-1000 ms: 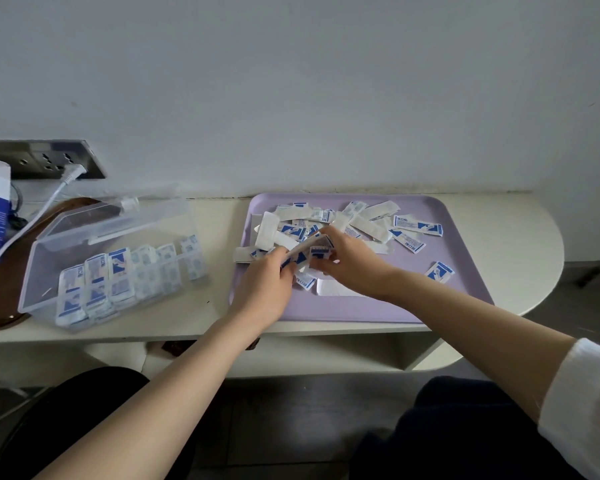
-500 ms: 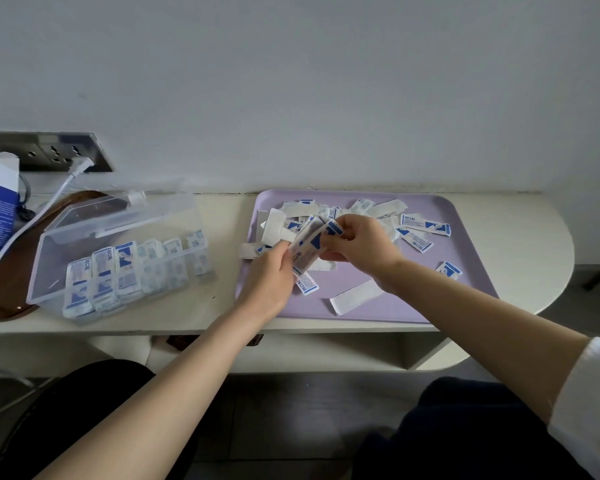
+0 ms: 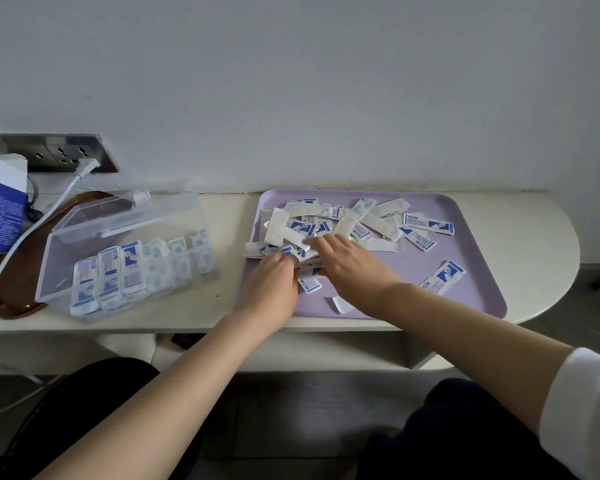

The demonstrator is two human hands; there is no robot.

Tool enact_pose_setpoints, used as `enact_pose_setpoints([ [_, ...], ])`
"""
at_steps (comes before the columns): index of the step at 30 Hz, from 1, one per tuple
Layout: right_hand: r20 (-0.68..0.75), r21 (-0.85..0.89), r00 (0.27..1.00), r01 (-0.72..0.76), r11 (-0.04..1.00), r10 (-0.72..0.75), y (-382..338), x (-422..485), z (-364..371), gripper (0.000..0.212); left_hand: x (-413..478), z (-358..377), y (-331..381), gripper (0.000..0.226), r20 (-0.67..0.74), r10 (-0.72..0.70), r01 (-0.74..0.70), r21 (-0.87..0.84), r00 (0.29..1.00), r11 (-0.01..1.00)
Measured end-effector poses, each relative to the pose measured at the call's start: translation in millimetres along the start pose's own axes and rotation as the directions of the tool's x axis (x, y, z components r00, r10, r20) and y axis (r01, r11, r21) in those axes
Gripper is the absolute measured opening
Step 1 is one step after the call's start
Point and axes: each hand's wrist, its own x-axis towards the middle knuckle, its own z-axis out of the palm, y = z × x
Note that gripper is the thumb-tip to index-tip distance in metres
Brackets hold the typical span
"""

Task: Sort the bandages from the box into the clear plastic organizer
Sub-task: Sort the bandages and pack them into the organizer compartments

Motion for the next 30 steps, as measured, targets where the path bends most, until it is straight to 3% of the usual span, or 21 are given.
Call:
enact_pose_setpoints([
  [3,0.107,-0.093,0.993,0.064,0.994,-0.054,-4.4,-3.4,8.8,0.034,-5.8,4.6,-3.5,0.023,0.056,0.07,-0.083,0.282,0.996,0.956],
  [8,0.216,0.09,0.976,-0.017,0.996,-0.003,-12.6,-6.7,17.2,0.036,-15.8,6.6,0.4,0.027,0.174,0.055,-0.117,0.366,0.983,0.923],
  [11,0.179,0.11,0.984,-0.04,0.993,0.019,-15.8,-4.1,14.1,0.037,-14.4,6.0,0.8,0.034,0.17,0.07,-0.126,0.346,0.983,0.93],
  [14,0.189,0.059,0.982,-0.013,0.998,0.001,-19.8,-4.1,5.3,0.051,-12.7,6.1,2.3,0.028,0.107,0.046,-0.072,0.256,0.993,0.964],
  [18,0.236,-0.075,0.97,0.08,0.994,-0.061,-18.3,-4.9,1.4,0.043,-10.6,9.7,1.0,0.023,0.097,0.068,-0.085,0.182,0.993,0.98],
  [24,0.196,-0.069,0.969,-0.139,0.988,0.15,0.4,-3.3,-16.9,0.034,3.4,1.8,4.4,0.029,-0.042,0.038,-0.032,0.143,0.998,0.989],
  [30,0.206,-0.075,0.916,-0.335,0.939,0.343,26.5,-9.4,-18.0,0.027,18.5,-0.1,0.1,0.05,0.126,0.061,-0.09,0.237,0.99,0.967],
])
